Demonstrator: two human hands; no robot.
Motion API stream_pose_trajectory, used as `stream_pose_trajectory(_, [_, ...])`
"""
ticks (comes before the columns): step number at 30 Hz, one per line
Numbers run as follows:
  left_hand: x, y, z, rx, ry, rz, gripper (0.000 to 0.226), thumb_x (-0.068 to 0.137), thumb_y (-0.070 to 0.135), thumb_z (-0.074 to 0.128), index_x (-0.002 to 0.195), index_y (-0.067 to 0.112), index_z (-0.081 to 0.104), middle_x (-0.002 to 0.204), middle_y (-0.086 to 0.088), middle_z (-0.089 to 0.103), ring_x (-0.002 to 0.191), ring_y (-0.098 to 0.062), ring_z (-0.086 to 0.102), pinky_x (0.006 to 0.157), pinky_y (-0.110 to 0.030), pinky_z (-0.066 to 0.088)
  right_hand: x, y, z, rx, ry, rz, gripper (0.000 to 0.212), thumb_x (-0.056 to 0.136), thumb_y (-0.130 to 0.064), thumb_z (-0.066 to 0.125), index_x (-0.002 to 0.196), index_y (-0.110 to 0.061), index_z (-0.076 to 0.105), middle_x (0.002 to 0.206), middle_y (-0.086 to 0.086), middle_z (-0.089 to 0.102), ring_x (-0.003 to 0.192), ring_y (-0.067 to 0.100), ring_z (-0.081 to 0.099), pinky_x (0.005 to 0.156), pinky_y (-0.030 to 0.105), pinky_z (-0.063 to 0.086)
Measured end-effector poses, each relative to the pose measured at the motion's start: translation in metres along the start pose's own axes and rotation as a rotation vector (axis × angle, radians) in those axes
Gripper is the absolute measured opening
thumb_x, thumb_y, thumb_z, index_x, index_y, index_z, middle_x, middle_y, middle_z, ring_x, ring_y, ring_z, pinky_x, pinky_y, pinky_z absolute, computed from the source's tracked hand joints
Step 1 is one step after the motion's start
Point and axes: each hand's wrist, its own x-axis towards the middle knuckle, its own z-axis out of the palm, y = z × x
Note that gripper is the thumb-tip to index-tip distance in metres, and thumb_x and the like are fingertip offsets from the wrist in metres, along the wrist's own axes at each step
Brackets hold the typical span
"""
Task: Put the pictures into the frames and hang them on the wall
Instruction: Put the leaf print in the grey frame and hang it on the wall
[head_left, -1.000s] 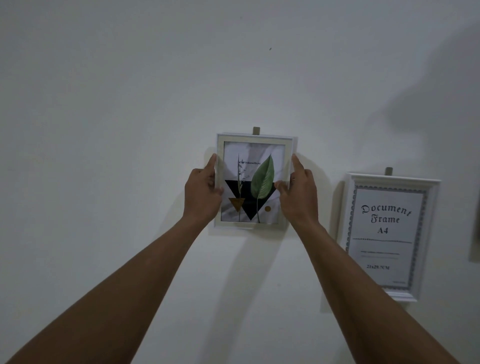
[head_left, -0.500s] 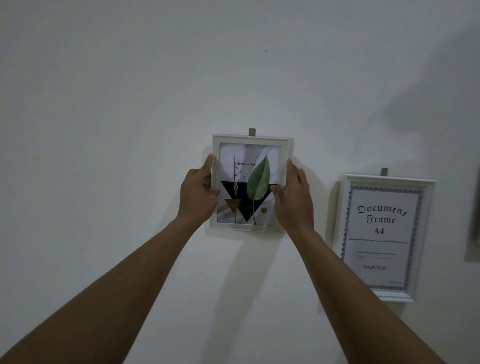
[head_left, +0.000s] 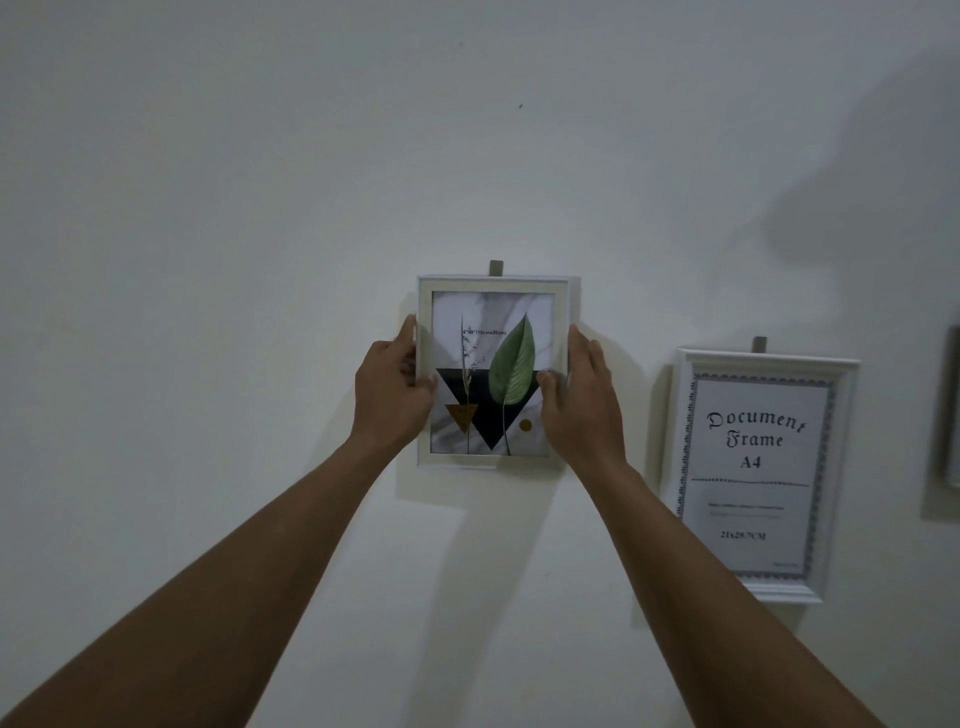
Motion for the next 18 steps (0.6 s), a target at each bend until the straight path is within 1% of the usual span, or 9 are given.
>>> stream_pose_trajectory(3, [0.0010, -0.0022, 0.0010, -0.008, -0.005, -0.022, 0.072, 0.087, 0.009, 0.066, 0.150, 0.021, 0.033, 0.097, -0.003, 0.051, 0.098, -0.017, 0.053, 0.085, -0.020, 0.037, 0.0008, 0.0001, 0.0005, -0.006, -0.007, -0.003, 0.062, 0.104, -0.028, 0.045, 0.156, -0.013, 0.015, 0.163, 0.006, 0.019, 0.152, 0.021, 0.006, 0.121, 0.049, 0.020])
stream_pose_trajectory(5, [0.0017, -0.0028, 0.0013, -0.017, -0.001, -0.028, 0.072, 0.087, 0.009, 0.066, 0.150, 0.023, 0.033, 0.096, -0.002, 0.051, 0.095, -0.015, 0.053, 0.085, -0.020, 0.038, 0.0018, 0.0011, 0.0007, -0.007, -0.008, -0.001, 0.062, 0.104, -0.027, 0.045, 0.156, -0.013, 0.016, 0.162, 0.005, 0.019, 0.152, 0.020, 0.006, 0.120, 0.050, 0.021])
stream_pose_trajectory(8, [0.0015, -0.0019, 0.0004, -0.015, -0.005, -0.012, 0.072, 0.088, 0.008, 0.065, 0.150, 0.022, 0.032, 0.084, 0.010, 0.046, 0.095, -0.016, 0.052, 0.084, -0.021, 0.039, 0.0030, 0.0023, 0.0023, -0.006, 0.005, -0.006, 0.062, 0.104, -0.027, 0.046, 0.156, -0.013, 0.017, 0.162, 0.004, 0.020, 0.151, 0.021, 0.009, 0.119, 0.050, 0.024])
stream_pose_trajectory(11, [0.0018, -0.0019, -0.0007, -0.018, -0.007, 0.011, 0.072, 0.088, 0.007, 0.065, 0.150, 0.021, 0.032, 0.082, 0.018, 0.041, 0.098, -0.020, 0.054, 0.084, -0.022, 0.038, 0.0037, 0.0021, 0.0045, -0.012, 0.026, -0.014, 0.062, 0.103, -0.027, 0.048, 0.155, -0.013, 0.020, 0.161, 0.004, 0.022, 0.150, 0.023, 0.014, 0.117, 0.051, 0.028])
stream_pose_trajectory(13, [0.0024, -0.0026, -0.0010, -0.012, -0.010, 0.012, 0.071, 0.089, 0.008, 0.065, 0.150, 0.022, 0.032, 0.081, 0.016, 0.043, 0.098, -0.020, 0.054, 0.082, -0.021, 0.037, 0.0037, 0.0020, 0.0053, -0.013, 0.035, -0.012, 0.061, 0.103, -0.027, 0.048, 0.155, -0.013, 0.020, 0.160, 0.003, 0.022, 0.150, 0.023, 0.014, 0.117, 0.051, 0.029])
stream_pose_trajectory(16, [0.0041, -0.0029, -0.0009, -0.001, -0.012, 0.015, 0.070, 0.089, 0.008, 0.065, 0.150, 0.022, 0.033, 0.086, 0.006, 0.049, 0.098, -0.021, 0.054, 0.082, -0.022, 0.038, 0.0033, 0.0030, 0.0053, -0.010, 0.041, 0.000, 0.058, 0.105, -0.025, 0.044, 0.155, -0.011, 0.019, 0.162, 0.002, 0.021, 0.151, 0.020, 0.009, 0.120, 0.048, 0.024])
stream_pose_trajectory(18, [0.0056, -0.0022, -0.0007, 0.004, -0.012, 0.014, 0.071, 0.088, 0.007, 0.066, 0.150, 0.021, 0.033, 0.085, 0.006, 0.049, 0.097, -0.022, 0.055, 0.082, -0.023, 0.039, 0.0039, 0.0037, 0.0048, -0.019, 0.045, -0.003, 0.056, 0.105, -0.023, 0.043, 0.155, -0.010, 0.020, 0.162, 0.002, 0.021, 0.152, 0.018, 0.008, 0.121, 0.047, 0.023])
